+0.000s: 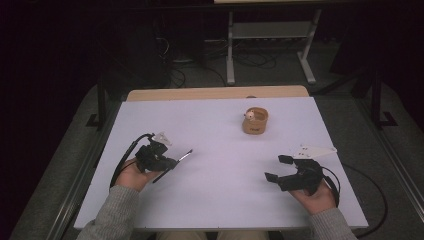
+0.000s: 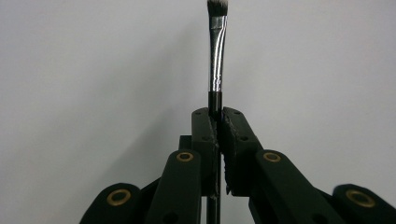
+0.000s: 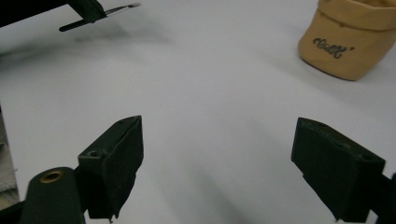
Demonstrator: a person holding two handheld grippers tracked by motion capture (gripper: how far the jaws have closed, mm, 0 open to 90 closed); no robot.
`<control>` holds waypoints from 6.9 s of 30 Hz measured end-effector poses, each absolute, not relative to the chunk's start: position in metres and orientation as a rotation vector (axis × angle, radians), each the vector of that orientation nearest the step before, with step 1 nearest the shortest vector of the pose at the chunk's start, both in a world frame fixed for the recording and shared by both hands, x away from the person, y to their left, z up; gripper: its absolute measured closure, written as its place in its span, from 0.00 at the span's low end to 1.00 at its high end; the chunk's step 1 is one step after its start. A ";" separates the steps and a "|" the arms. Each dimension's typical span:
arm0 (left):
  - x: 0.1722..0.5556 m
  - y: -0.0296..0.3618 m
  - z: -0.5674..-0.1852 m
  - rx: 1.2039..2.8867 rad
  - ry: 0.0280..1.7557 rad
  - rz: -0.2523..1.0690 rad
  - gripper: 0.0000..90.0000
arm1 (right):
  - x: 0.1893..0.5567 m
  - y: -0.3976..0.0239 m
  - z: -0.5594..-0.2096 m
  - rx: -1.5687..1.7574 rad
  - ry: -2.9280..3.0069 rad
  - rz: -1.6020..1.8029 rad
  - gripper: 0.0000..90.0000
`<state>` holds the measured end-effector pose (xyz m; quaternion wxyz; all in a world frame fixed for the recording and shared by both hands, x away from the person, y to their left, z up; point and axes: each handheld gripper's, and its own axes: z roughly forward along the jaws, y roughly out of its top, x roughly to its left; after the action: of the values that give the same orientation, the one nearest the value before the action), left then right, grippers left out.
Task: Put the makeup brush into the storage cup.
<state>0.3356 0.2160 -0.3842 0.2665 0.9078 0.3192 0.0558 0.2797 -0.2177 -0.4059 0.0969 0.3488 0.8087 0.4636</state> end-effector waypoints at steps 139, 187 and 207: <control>0.292 0.151 -0.371 2.091 0.261 -0.092 0.93 | 0.301 -0.100 -0.356 0.468 2.735 1.778 0.73; 0.278 0.211 -0.379 2.144 0.533 0.132 0.56 | 0.339 -0.118 -0.319 0.515 2.794 1.446 0.92; 0.274 0.231 -0.385 2.136 0.614 0.183 0.47 | 0.358 -0.140 -0.300 0.583 2.750 1.390 0.92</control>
<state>0.2742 0.2309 -0.3849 0.4403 0.8599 0.2474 0.0737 0.3585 -0.1403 -0.3004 0.0027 0.1858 0.8769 0.4432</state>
